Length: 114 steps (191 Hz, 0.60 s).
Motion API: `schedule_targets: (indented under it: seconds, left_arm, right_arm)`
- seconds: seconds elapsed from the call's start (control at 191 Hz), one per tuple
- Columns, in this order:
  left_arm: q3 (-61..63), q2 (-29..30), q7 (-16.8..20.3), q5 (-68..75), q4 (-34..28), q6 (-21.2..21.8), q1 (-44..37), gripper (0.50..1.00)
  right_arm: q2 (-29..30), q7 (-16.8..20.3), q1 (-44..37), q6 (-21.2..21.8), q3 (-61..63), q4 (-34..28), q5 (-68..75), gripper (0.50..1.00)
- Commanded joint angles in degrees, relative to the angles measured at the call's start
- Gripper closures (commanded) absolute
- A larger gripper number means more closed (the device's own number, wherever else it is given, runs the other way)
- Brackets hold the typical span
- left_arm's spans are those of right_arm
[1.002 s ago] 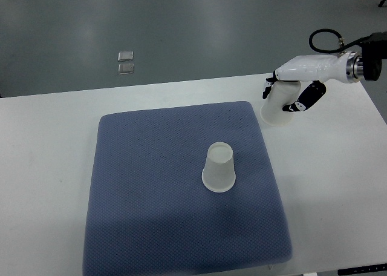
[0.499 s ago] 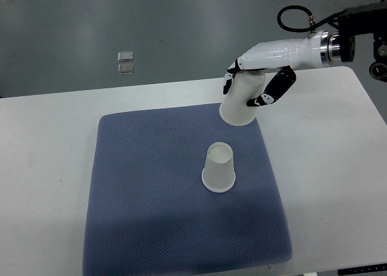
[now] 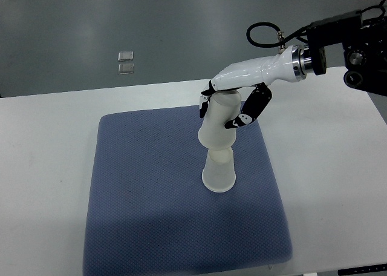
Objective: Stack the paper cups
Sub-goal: 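Lift the cup and carry it over the cup on the pad, then lower the held cup down onto the upside-down cup on the pad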
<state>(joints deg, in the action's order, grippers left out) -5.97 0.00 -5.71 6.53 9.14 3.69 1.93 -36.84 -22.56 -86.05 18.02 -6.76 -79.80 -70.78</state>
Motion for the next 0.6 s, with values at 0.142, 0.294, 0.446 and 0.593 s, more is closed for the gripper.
schedule_targets:
  seconds: [0.142,0.294,0.446,0.593]
  left_arm:
    - [0.08,0.00,0.00,-0.03,0.00,0.00,0.00,0.500]
    - [-0.01,0.00,0.00,-0.03,0.00,0.00,0.00,0.500]
    - [-0.01,0.00,0.00,0.06,0.00,0.00,0.00,0.500]
    - [-0.01,0.00,0.00,0.06,0.00,0.00,0.00,0.500]
  right_arm:
    - [0.63,0.23,2.38,-0.18,-0.01,0.09,-0.41,0.826]
    - [0.19,0.23,2.99,-0.26,-0.01,0.17,-0.59,0.824]
    - [-0.16,0.23,3.87,-0.35,-0.01,0.17,-0.68,0.824]
    - [-0.51,0.23,3.87,-0.35,-0.01,0.09,-0.68,0.824]
